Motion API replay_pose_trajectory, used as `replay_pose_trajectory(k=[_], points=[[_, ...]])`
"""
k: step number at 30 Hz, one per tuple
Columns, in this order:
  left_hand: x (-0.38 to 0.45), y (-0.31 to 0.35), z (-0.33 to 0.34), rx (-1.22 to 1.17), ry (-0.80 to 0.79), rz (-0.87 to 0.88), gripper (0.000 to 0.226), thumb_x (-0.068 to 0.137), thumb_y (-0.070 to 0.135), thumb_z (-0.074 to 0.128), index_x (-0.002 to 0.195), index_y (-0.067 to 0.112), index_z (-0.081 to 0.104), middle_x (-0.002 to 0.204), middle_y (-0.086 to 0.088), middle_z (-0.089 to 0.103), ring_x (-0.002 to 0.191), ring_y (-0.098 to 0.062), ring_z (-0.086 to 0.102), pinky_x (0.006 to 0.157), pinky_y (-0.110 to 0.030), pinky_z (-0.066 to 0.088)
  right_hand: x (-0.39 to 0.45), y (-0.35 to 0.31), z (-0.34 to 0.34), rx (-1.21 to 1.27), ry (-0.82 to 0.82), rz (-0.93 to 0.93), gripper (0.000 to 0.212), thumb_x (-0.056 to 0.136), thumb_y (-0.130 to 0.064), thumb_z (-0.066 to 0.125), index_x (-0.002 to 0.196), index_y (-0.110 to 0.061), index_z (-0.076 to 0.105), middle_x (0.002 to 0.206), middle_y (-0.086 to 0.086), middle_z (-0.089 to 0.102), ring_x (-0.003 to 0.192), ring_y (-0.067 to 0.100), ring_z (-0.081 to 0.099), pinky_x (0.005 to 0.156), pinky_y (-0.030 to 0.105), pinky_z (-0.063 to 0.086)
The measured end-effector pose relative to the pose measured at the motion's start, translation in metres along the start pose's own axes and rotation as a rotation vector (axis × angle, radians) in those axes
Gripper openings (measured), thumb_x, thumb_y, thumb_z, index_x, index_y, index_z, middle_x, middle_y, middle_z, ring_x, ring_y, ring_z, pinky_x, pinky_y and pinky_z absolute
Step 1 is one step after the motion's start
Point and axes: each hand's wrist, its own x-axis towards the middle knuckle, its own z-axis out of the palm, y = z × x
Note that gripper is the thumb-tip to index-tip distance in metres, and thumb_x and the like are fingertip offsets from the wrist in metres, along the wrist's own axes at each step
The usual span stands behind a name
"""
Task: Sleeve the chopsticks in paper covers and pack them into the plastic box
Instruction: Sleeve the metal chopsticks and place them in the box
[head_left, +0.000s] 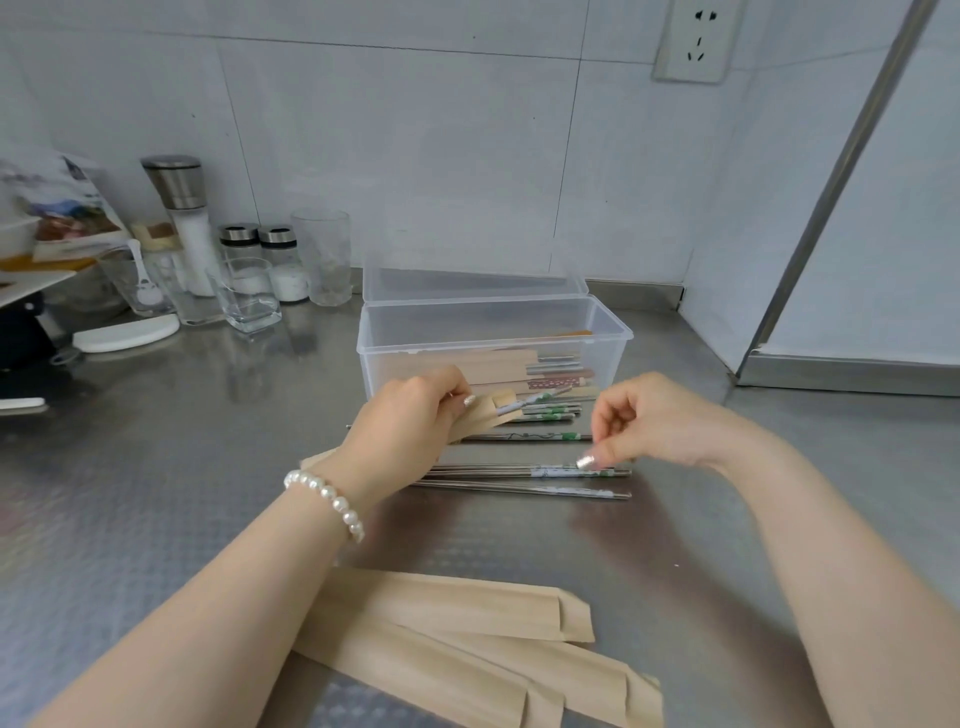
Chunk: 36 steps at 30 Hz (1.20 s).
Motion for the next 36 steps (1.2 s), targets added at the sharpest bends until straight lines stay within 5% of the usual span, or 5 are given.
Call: replay_pose_trajectory(k=[4,12,23,29,36], points=[[0.002,-0.003,0.003,-0.076,-0.019,-0.06,0.015,0.094,0.019,0.043,0.081,0.023,0.049,0.072,-0.003,0.06,0.055,-0.017,0.049,0.065,-0.038,0.049,-0.004,-0.002,0.004,-0.238,-0.204,0.076,0.018,0.061,-0.013,0.084,0.063,-0.017,0.067,0.046,-0.01,0.059,0.05,0.003,0.052,0.056,0.018,0.042],[0.003,-0.003,0.006,-0.298,-0.128,-0.198,0.031,0.073,0.039,0.073,0.093,0.024,0.055,0.079,0.002,0.062,0.058,-0.01,0.051,0.059,-0.024,0.043,0.002,0.003,0.005,-0.358,-0.193,0.081,0.02,0.074,-0.011,0.076,0.062,-0.022,0.064,0.056,-0.004,0.06,0.054,0.007,0.051,0.06,0.022,0.043],[0.003,-0.005,0.004,-0.186,-0.153,-0.167,0.037,0.067,0.021,0.079,0.092,0.028,0.052,0.081,0.002,0.059,0.068,-0.014,0.05,0.058,-0.023,0.036,-0.002,0.001,-0.002,-0.426,-0.16,0.046,0.017,0.085,-0.014,0.064,0.071,-0.021,0.057,0.067,-0.006,0.057,0.062,0.007,0.05,0.062,0.021,0.041],[0.002,-0.003,0.002,-0.245,-0.117,-0.143,0.03,0.071,0.022,0.077,0.087,0.03,0.053,0.078,0.003,0.058,0.059,-0.008,0.048,0.05,-0.014,0.036,-0.004,0.002,-0.012,-0.029,0.037,-0.053,0.018,0.086,0.001,0.058,0.081,-0.013,0.067,0.057,-0.003,0.064,0.052,0.009,0.053,0.05,0.019,0.043],[0.001,0.0,-0.004,-0.288,-0.075,-0.137,0.032,0.069,0.017,0.078,0.082,0.033,0.054,0.08,0.001,0.058,0.056,-0.007,0.048,0.051,-0.014,0.042,0.008,0.013,-0.024,0.928,0.524,-0.16,0.029,0.091,-0.011,0.05,0.066,-0.007,0.066,0.046,-0.002,0.054,0.044,0.007,0.047,0.041,0.017,0.037]])
